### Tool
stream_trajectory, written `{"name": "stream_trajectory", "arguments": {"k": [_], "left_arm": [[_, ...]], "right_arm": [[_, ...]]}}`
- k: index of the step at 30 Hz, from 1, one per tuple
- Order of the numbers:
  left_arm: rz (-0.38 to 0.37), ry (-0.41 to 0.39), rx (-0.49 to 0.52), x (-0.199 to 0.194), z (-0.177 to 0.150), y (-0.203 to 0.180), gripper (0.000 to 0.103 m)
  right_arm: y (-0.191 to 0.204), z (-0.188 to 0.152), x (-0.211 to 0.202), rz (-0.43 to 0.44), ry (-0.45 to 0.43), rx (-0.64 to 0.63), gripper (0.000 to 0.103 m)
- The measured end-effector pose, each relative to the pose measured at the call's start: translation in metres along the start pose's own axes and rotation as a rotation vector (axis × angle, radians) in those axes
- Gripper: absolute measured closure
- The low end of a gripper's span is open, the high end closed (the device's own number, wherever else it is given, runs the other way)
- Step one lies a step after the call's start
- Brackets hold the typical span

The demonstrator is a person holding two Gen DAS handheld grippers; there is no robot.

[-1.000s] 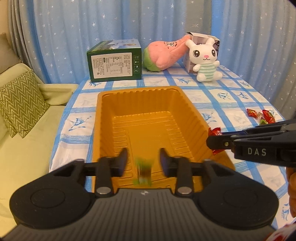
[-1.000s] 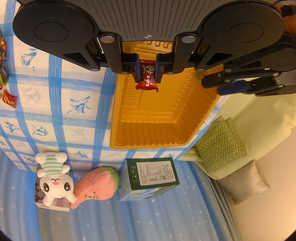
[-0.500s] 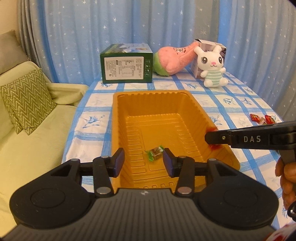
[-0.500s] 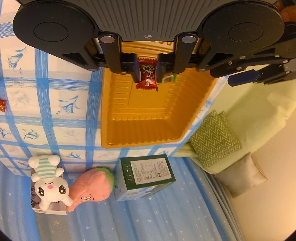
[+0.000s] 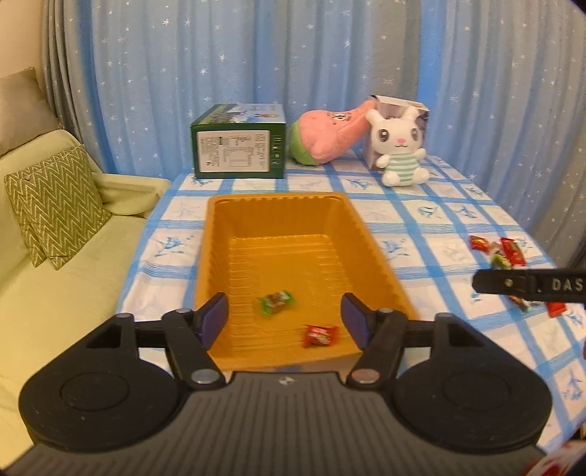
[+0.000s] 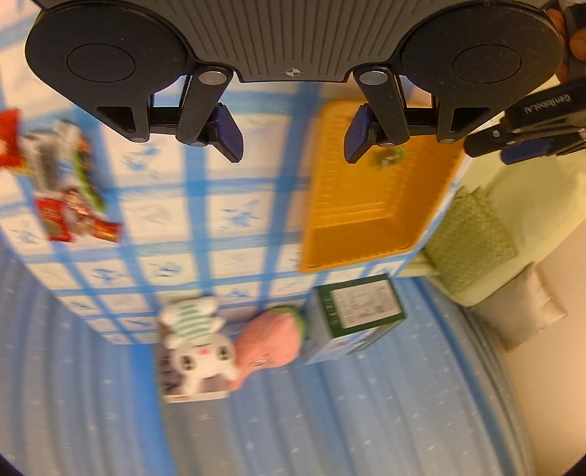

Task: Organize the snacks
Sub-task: 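Carry both candies over the orange tray and open both grippers, then return both tools to the snack pile and grasp the large red packet with the right gripper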

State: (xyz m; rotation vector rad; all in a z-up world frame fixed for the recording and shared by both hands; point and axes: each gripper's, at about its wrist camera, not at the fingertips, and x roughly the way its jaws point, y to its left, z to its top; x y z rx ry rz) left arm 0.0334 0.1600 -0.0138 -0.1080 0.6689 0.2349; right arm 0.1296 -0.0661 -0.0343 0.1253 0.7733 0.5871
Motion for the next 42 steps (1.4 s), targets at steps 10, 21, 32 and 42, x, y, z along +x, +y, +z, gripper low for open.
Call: {"name": "stream_trajectory", "arguments": {"k": [10, 21, 32, 42], "left_arm": [[-0.104, 0.01, 0.015, -0.018, -0.014, -0.073, 0.011], [-0.176, -0.038, 0.042, -0.012, -0.014, -0.15, 0.006], [-0.241, 0.062, 0.062, 0.03, -0.005, -0.2, 0.006], [-0.262, 0.099, 0.095, 0.084, -0.003, -0.23, 0.007]], "right_arm": [[-0.07, -0.035, -0.078, -0.16, -0.063, 0.102, 0.042], [-0.136, -0.046, -0.131, -0.283, -0.126, 0.196, 0.042], [-0.189, -0.038, -0.115, -0.342, -0.129, 0.179, 0.042], [-0.229, -0.027, -0.055, -0.354, -0.048, 0.128, 0.051]]}}
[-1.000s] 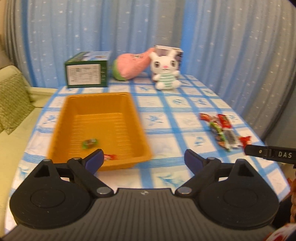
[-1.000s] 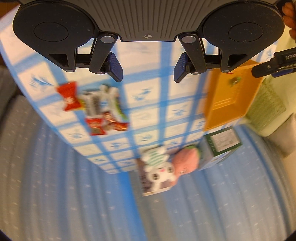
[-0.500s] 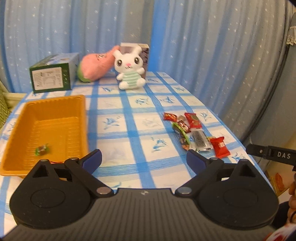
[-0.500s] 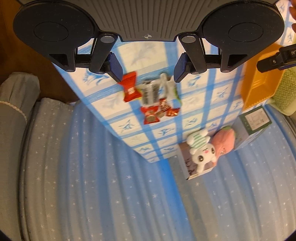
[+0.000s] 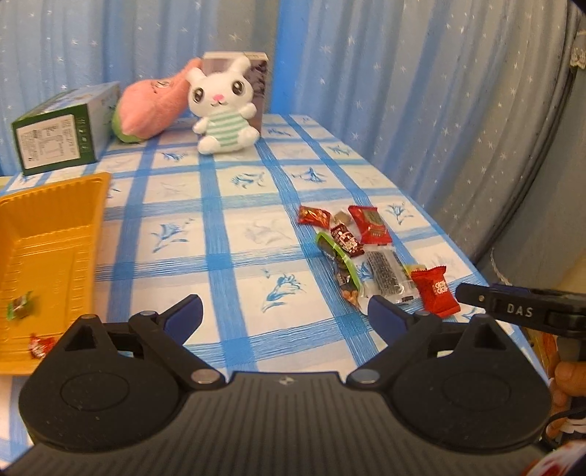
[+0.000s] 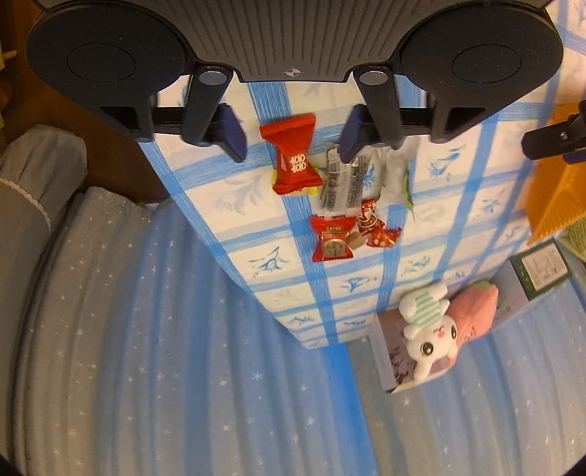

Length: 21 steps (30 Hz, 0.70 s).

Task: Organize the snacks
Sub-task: 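Return both tools to the snack pile and grasp the large red packet with the right gripper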

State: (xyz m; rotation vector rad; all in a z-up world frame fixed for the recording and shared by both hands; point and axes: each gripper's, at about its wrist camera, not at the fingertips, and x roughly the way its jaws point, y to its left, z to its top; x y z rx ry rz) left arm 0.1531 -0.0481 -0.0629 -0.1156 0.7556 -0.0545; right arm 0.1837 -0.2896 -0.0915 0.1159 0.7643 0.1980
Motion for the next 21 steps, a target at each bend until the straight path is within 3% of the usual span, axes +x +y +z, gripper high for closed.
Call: {"name": "stream_trajectory", "arguments": {"k": [7, 12, 16, 21], "left_arm": [[-0.04, 0.041, 0.015, 0.041, 0.005, -0.011, 0.009], [-0.101, 0.074, 0.007, 0.065, 0.005, -0.017, 0.025], [-0.114, 0.076, -0.009, 0.081, 0.007, -0.021, 0.027], [-0.123, 0.086, -0.022, 0.1, 0.01, -0.027, 0.039]], "right_arm": [[-0.004, 0.002, 0.044, 0.021, 0.049, -0.031, 0.062], [-0.003, -0.004, 0.06, 0.03, 0.08, -0.054, 0.069], [-0.004, -0.005, 0.061, 0.032, 0.071, -0.048, 0.077], [-0.009, -0.005, 0.055, 0.027, 0.045, -0.007, 0.079]]}}
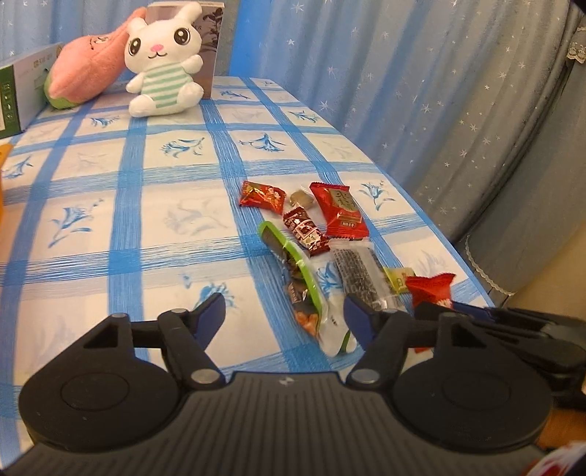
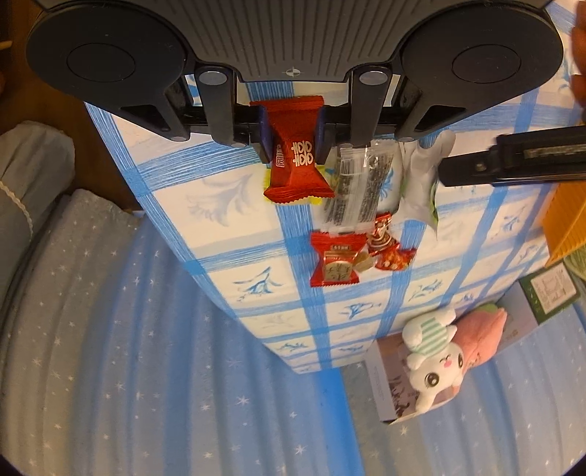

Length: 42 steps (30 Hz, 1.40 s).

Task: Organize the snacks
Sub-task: 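Return both tools to the snack pile and grasp the large red packet with the right gripper, then grasp the white-and-green pouch with the left gripper while the right gripper holds the red packet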

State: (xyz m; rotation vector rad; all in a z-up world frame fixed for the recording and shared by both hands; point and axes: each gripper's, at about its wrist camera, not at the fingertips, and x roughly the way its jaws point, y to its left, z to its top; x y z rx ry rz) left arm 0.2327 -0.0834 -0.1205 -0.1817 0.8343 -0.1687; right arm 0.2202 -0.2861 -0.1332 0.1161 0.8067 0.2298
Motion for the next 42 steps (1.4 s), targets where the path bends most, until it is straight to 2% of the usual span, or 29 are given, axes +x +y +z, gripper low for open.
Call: {"name": "stream_trajectory", "arguments": {"k": [4, 6, 9, 15, 21, 26, 31, 35, 42], "left_arm": [[-0.01, 0.012, -0.013, 0.017, 0.004, -0.002, 0.056], [-0.023, 0.023, -0.017, 0.025, 0.006, -0.004, 0.069], [-0.03, 0.043, -0.013, 0.033, 0.009, -0.008, 0.077], [-0.006, 0.063, 0.048, 0.026, 0.004, -0.01, 0.08], [0.048, 0.095, 0.108, -0.014, -0.021, 0.008, 0.081], [0.089, 0.083, 0.126, -0.041, -0.042, 0.024, 0.08], [0.108, 0.069, 0.162, -0.039, -0.045, 0.021, 0.078], [0.138, 0.056, 0.192, -0.032, -0.048, 0.016, 0.078], [0.145, 0.048, 0.163, -0.036, -0.053, 0.017, 0.08]], "right_arm": [[-0.004, -0.001, -0.005, -0.002, -0.01, 0.026, 0.079], [-0.005, 0.0, -0.006, -0.002, -0.015, 0.035, 0.079], [-0.006, -0.001, -0.006, -0.003, -0.015, 0.035, 0.079], [-0.002, -0.002, -0.008, 0.018, -0.02, 0.03, 0.079], [0.008, -0.011, -0.017, 0.102, 0.007, 0.038, 0.079], [0.029, -0.021, -0.022, 0.14, 0.027, -0.005, 0.079], [0.047, -0.027, -0.018, 0.111, 0.037, -0.088, 0.079], [0.048, -0.029, -0.013, 0.1, 0.049, -0.095, 0.079], [0.05, -0.029, -0.01, 0.083, 0.046, -0.119, 0.079]]}}
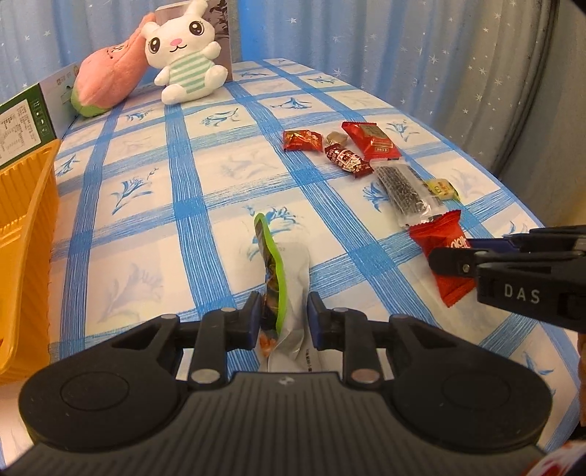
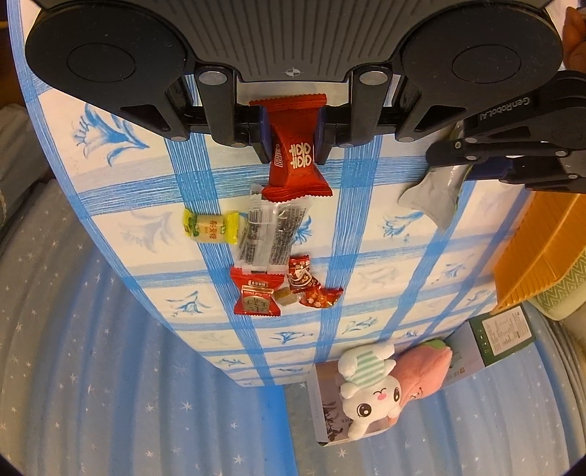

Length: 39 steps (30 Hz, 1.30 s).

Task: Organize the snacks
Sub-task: 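Grasp the white-and-green pouch with the left gripper while the right gripper holds the red packet, then carry the pouch and red packet over the orange tray and release both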

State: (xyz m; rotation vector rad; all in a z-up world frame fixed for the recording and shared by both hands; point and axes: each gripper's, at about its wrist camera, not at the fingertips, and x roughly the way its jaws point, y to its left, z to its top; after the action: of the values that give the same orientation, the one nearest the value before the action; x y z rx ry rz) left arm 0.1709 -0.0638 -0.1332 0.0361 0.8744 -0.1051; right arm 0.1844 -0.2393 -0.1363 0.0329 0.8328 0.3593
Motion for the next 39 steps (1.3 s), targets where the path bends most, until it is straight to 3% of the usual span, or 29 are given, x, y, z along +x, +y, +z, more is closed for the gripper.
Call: {"name": "stream_trajectory", "arguments": {"k": [10, 19, 29, 39], "left_arm": [[-0.014, -0.021, -0.045, -0.027, -0.002, 0.007, 0.08], [-0.012, -0.064, -0.086, -0.071, -0.009, 0.022, 0.08], [0.033, -0.125, -0.141, -0.127, -0.019, 0.059, 0.08], [0.119, -0.154, -0.219, -0.168, -0.032, 0.119, 0.08]], "right_arm": [[0.004, -0.001, -0.016, -0.006, -0.041, 0.031, 0.079], [0.032, -0.015, -0.047, 0.028, -0.027, 0.09, 0.079], [0.092, -0.002, -0.079, 0.092, -0.07, 0.042, 0.079], [0.159, 0.015, -0.08, 0.177, -0.088, -0.051, 0.079]]}}
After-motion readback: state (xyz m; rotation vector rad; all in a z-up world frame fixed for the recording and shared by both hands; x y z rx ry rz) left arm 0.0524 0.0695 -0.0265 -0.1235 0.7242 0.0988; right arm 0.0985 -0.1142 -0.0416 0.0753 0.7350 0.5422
